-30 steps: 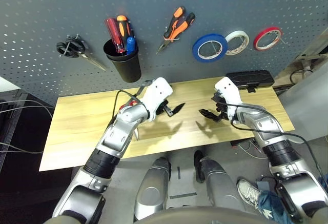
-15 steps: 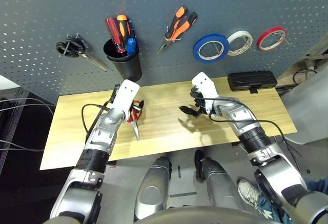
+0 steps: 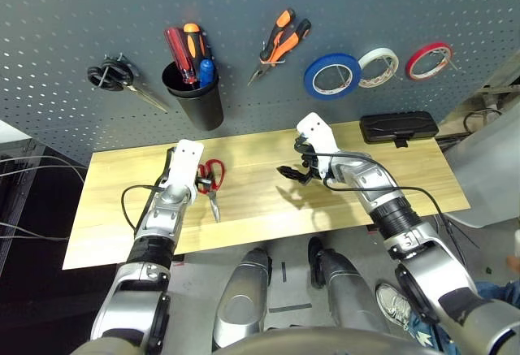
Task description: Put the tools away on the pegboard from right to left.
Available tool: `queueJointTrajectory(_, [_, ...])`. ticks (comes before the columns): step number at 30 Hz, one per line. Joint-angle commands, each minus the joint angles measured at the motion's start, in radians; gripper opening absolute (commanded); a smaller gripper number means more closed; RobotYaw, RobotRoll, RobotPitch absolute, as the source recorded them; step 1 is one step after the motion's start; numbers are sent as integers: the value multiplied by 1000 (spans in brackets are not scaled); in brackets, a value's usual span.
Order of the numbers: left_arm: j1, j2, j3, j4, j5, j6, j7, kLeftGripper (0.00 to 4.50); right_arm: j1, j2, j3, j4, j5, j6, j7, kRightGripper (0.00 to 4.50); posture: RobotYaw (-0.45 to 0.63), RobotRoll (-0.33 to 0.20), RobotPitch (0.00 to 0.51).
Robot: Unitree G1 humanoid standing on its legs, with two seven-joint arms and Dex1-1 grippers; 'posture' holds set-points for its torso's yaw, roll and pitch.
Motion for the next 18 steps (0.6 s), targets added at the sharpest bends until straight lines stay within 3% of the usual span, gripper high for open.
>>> queueJointTrajectory(1, [-3,20,27,112,-5,-33,21,4488,18,-1,7,-25,-4,14,4,4500,151,0,244])
queueJointTrajectory(13, [-64,1,8,358,-17,-47,-32,4488,8,2,7,-101,6,63,15,4500,135,0,242])
queueJointTrajectory(16, [-77,-11,5,378,-39,18,-114,3847,6,1,8,-115,7,74,19,4500,136,0,242])
queueJointTrajectory(18, [-83,-22,2,383,-58,92,-188,3188,5,1,8,-120,8,78,23,4500,136,0,242])
